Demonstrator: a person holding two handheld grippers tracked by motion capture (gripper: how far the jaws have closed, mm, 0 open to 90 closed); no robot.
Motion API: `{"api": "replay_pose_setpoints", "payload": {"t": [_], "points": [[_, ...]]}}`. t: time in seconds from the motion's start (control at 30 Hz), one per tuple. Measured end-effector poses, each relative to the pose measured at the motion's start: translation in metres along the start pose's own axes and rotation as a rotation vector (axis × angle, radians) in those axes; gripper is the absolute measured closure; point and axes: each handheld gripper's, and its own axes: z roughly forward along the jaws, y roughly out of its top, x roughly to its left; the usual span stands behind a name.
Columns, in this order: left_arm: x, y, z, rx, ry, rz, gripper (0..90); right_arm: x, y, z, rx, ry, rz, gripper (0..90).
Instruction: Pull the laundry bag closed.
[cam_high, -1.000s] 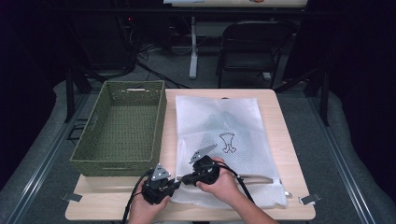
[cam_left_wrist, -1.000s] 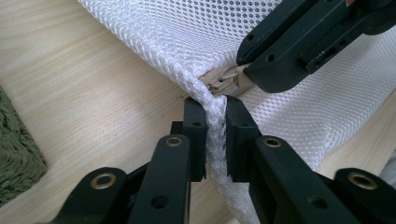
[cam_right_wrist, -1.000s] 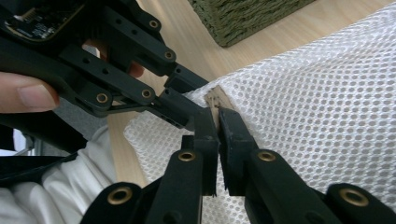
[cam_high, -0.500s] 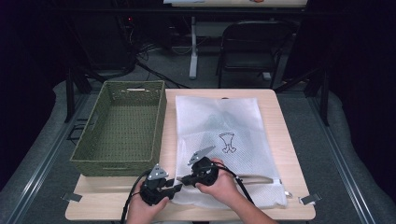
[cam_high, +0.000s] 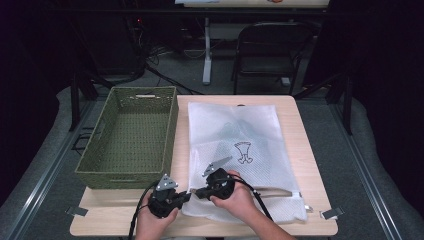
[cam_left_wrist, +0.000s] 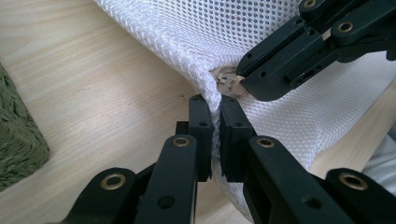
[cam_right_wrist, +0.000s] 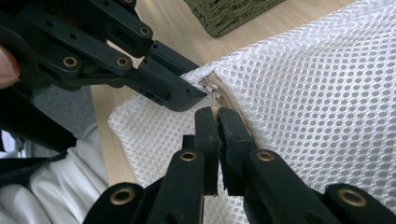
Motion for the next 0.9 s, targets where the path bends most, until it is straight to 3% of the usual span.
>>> {"api": "replay_pose_setpoints", "payload": {"t": [0.2,0.33,0.5,0.63,0.9], "points": [[0.0,-0.001,0.0,0.006,-0.003,0.007,85.4,0.0,-0.001,0.001,0.002,0.003,0.017,87.1],[0.001,0.0,-0.002,-0.017,-0.035,-0.011,85.4,-0.002,-0.001,0.002,-0.024,0.038,0.034,86.5],[-0.002,0.0,-0.002,-0.018,-0.023,0.011,85.3,0.001,-0.003,0.007,0.0,0.028,0.003,81.3],[-0.001,-0.001,-0.003,-0.02,-0.021,0.013,85.2,0.003,-0.006,0.013,0.016,0.01,-0.008,83.6],[0.0,-0.001,-0.002,-0.006,-0.016,0.011,85.1,0.0,-0.004,0.007,-0.017,0.041,0.025,80.8]]}}
